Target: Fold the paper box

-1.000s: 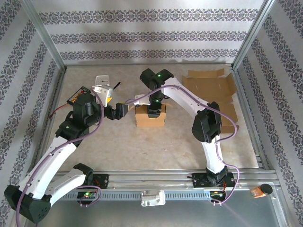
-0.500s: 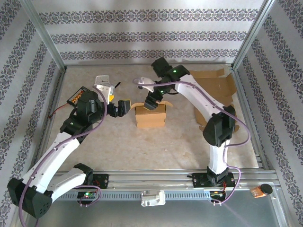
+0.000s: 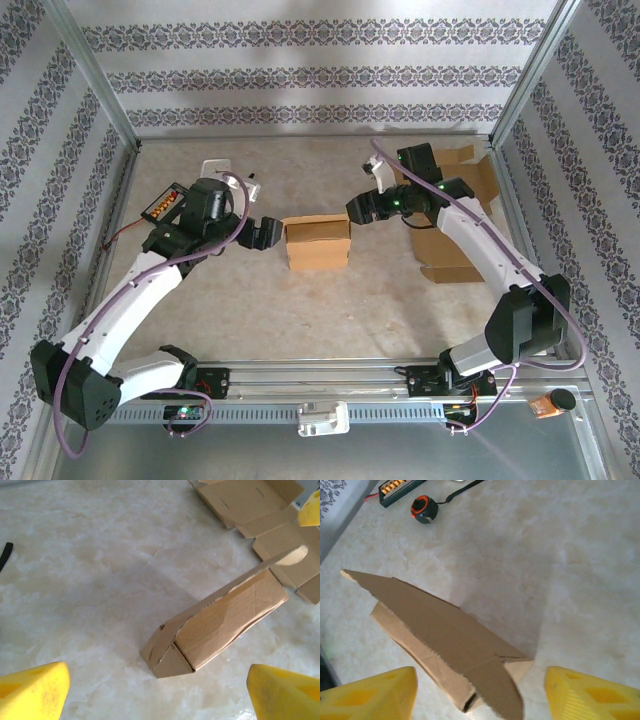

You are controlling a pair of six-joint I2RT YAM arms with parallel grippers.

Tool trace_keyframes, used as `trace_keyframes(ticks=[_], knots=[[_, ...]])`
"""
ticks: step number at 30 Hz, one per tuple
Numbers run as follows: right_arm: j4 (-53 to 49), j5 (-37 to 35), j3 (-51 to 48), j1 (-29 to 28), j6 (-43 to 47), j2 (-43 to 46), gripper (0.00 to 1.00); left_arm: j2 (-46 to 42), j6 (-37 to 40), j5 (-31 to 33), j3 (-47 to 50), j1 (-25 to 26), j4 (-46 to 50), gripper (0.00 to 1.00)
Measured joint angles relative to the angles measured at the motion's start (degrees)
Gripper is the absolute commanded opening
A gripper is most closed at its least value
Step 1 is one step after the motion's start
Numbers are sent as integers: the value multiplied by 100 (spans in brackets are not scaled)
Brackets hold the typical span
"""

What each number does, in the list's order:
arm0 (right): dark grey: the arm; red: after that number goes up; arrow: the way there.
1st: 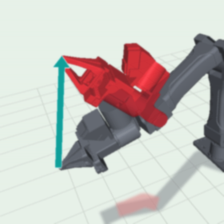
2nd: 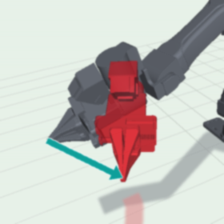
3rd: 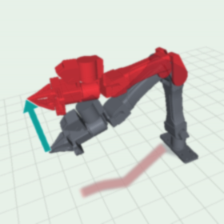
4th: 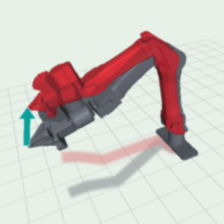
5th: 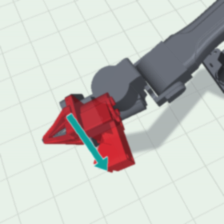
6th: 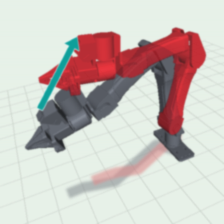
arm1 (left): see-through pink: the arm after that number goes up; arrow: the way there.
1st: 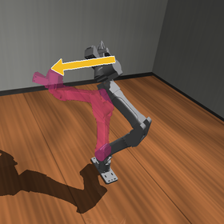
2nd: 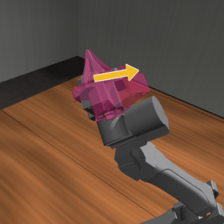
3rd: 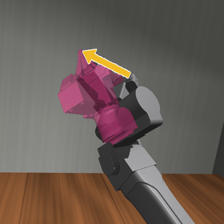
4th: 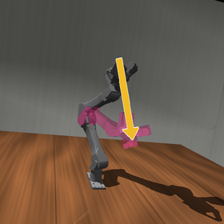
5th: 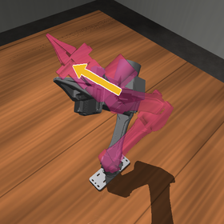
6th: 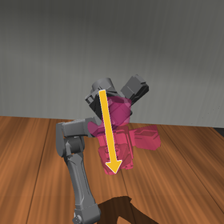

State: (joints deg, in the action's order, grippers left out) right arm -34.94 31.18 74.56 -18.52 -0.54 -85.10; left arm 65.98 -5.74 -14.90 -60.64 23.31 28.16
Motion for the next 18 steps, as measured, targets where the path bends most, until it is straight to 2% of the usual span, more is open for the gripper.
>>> trace_keyframes(ticks=[9,13,18], knots=[[195,-24,-227,-9,-70,-83,42,387,232,-87,-120,0,146,87],[223,-26,-378,-9,-61,-79,40,455,234,-138,-125,0,144,86],[223,-26,-505,-11,-55,-79,33,592,225,-197,-144,9,142,81]])
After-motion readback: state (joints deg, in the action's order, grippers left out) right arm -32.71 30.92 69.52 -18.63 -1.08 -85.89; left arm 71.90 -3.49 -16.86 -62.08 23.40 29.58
